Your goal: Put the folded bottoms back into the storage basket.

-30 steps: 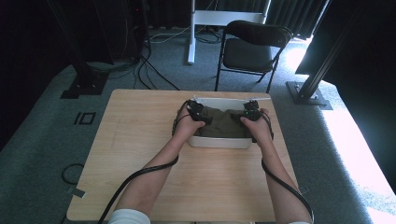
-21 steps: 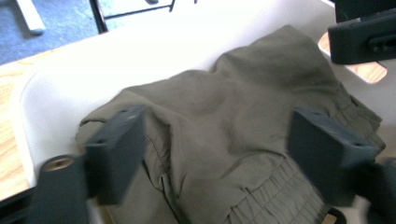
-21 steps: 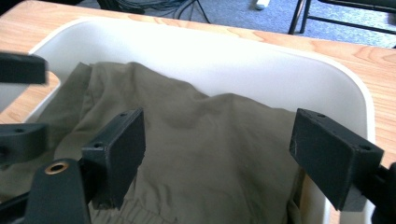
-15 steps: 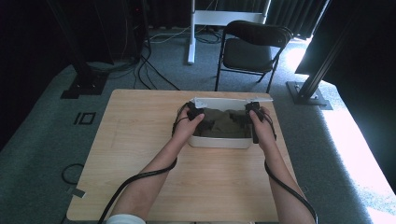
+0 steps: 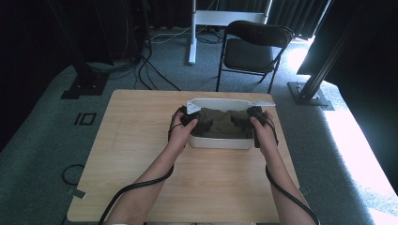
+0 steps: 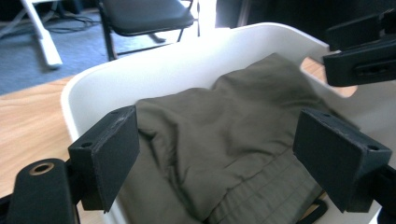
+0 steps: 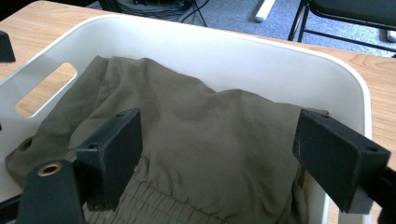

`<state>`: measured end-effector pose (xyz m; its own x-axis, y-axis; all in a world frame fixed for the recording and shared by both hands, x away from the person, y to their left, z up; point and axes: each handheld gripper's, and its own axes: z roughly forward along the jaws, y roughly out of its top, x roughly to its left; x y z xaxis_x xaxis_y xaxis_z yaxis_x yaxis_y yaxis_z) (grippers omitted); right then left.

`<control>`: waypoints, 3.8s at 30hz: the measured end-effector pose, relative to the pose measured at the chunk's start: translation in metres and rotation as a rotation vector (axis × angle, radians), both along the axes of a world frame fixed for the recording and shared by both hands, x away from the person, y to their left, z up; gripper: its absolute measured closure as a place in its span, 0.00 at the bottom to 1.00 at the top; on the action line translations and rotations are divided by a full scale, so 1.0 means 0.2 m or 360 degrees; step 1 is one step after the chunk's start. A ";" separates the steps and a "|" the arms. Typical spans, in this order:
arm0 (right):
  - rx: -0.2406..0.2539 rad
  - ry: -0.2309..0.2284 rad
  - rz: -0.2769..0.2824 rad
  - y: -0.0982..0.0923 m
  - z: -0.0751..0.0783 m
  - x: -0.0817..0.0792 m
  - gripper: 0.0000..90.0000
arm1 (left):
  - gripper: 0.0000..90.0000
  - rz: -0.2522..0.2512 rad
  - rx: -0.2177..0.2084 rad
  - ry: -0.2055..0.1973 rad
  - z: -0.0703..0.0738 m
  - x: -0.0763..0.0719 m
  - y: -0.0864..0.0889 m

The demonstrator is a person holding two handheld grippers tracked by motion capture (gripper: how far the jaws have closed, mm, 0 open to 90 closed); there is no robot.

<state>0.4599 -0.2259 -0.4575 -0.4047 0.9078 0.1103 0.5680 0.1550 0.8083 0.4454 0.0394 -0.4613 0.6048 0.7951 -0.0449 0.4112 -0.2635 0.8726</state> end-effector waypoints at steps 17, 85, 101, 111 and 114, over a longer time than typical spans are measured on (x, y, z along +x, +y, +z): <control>-0.0033 -0.0076 0.0110 0.01 0.02 -0.14 0.15 | 0.18 -0.0031 -0.0061 -0.0066 0.04 -0.15 0.08; -0.0173 -0.0003 0.0039 -0.33 -0.44 -0.66 0.15 | 0.18 0.0243 0.0082 0.0065 -0.35 -0.48 0.64; -0.0243 0.0085 -0.0031 -0.38 -0.49 -0.74 0.15 | 0.18 0.0353 0.0160 0.0111 -0.41 -0.52 0.76; -0.0240 0.0106 -0.0060 -0.39 -0.52 -0.76 0.15 | 0.18 0.0448 0.0147 0.0143 -0.44 -0.55 0.81; -0.0226 0.0119 -0.0063 -0.39 -0.52 -0.76 0.15 | 0.18 0.0478 0.0178 0.0148 -0.44 -0.56 0.82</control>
